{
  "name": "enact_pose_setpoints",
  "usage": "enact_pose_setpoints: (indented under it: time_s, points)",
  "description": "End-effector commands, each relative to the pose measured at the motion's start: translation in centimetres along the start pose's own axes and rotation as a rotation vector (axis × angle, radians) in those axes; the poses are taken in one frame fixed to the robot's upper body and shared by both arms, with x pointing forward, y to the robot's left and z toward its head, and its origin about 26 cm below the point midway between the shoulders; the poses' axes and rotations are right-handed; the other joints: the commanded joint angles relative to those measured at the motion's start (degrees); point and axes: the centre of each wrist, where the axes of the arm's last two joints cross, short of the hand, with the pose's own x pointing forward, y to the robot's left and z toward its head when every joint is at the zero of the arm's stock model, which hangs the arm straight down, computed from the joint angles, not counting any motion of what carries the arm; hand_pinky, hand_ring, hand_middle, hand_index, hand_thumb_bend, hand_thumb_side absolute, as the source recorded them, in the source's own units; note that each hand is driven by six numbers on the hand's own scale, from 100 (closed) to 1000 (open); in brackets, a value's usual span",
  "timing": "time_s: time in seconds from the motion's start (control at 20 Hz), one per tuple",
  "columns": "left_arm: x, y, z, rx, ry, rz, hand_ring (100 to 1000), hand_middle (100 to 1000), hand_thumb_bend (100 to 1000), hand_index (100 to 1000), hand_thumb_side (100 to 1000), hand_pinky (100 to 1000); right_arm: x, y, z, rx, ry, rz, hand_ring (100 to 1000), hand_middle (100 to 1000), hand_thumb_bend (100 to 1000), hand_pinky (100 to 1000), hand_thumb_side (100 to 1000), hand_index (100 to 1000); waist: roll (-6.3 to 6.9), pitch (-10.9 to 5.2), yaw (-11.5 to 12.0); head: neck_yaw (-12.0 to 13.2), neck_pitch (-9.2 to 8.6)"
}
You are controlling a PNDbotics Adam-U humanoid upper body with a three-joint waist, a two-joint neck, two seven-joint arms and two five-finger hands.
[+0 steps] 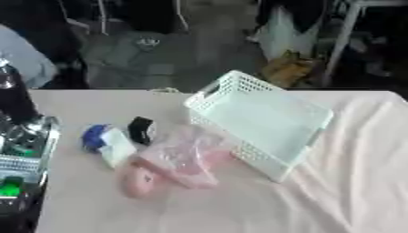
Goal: Pick up objects on the table and place them in the box.
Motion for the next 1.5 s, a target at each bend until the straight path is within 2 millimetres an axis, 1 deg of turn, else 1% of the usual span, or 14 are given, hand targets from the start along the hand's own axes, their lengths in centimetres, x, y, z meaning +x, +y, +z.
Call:
enact_pose_setpoints:
  time_s: [0.05,0.35,0.5,0.65,0.85,0.9,0.95,1.0,1.05,1.15,1.2,1.35,1.45,1.5]
  points:
    - [0.0,0.5,-0.9,0.004,-0.039,-0.010,955,872,100,954,987,860,0.4,0.0,-0.9,0.008,-0.031,0.001,944,902,100,868,865,927,-0.37,-0.02,-0.06,0.07,-0.59]
    - [0.0,0.5,-0.8,0.003,-0.037,-0.010,955,872,100,953,987,860,0.4,0.0,-0.8,0.008,-0.029,0.000,944,902,100,868,860,927,-0.37,-0.05,-0.06,-0.10,-0.58]
    - [0.0,0.5,-0.8,0.002,-0.036,-0.010,954,872,100,953,987,860,0.4,0.0,-0.8,0.007,-0.029,0.000,944,902,100,868,874,927,-0.37,-0.06,-0.06,-0.15,-0.61]
    - [0.0,0.5,-0.8,0.000,-0.034,-0.010,954,872,100,953,985,860,0.4,0.0,-0.8,0.004,-0.028,0.002,944,901,100,867,863,927,-0.35,-0.08,-0.01,-0.24,-0.59]
    - [-0.1,0.6,-0.9,-0.015,-0.033,-0.032,955,878,108,955,984,861,0.4,-0.1,-1.0,0.001,-0.026,0.008,944,901,100,867,862,927,-0.23,-0.22,0.05,-1.53,-0.66]
    - [-0.1,0.6,-1.0,-0.023,-0.032,-0.046,958,896,144,966,991,858,0.4,-0.2,-1.0,0.000,-0.026,0.011,944,900,100,867,861,926,-0.09,-0.37,0.05,-1.84,-0.53]
    - [-0.2,0.7,-1.3,-0.038,-0.034,-0.066,958,896,144,966,991,858,0.4,-0.2,-1.0,0.000,-0.023,0.015,944,900,100,867,861,926,0.15,-0.66,0.06,-2.10,-0.20]
    - [-0.2,0.8,-1.5,-0.051,-0.033,-0.085,964,919,191,985,1000,857,0.4,-0.3,-1.0,0.000,-0.021,0.018,943,899,100,867,857,923,0.33,-0.88,0.06,-2.23,0.04]
    - [-0.3,0.9,-1.9,-0.075,-0.036,-0.111,964,919,191,985,1000,857,0.4,-0.3,-1.0,0.000,-0.018,0.021,943,899,100,867,857,923,0.61,-1.23,0.03,-2.32,0.39]
    - [-0.4,1.1,-2.4,-0.135,-0.030,-0.170,977,944,251,1000,1000,863,0.4,-0.4,-1.1,0.000,-0.013,0.026,943,899,100,867,854,923,1.13,-1.81,-0.05,-2.54,0.97]
    - [-0.4,1.2,-2.7,-0.170,-0.021,-0.205,1000,956,286,1000,988,878,0.4,-0.4,-1.1,0.000,-0.010,0.029,943,898,100,866,852,923,1.36,-2.06,-0.08,-2.62,1.21]
    - [-0.6,1.6,-3.2,-0.295,0.015,-0.314,1000,983,295,1000,988,899,0.4,-0.5,-1.2,0.003,0.000,0.038,943,898,100,866,849,923,2.01,-2.78,-0.10,-2.77,1.85]
    - [-0.5,1.6,-3.4,-0.350,0.029,-0.354,1000,986,294,1000,989,902,0.4,-0.5,-1.1,0.006,0.004,0.042,943,898,100,866,849,923,2.18,-3.01,-0.10,-2.81,2.07]
    - [-0.5,1.6,-3.5,-0.372,0.032,-0.366,1000,1000,287,1000,1000,939,0.4,-0.6,-1.1,0.006,0.005,0.043,944,897,100,865,845,923,2.27,-3.12,-0.08,-2.83,2.19]
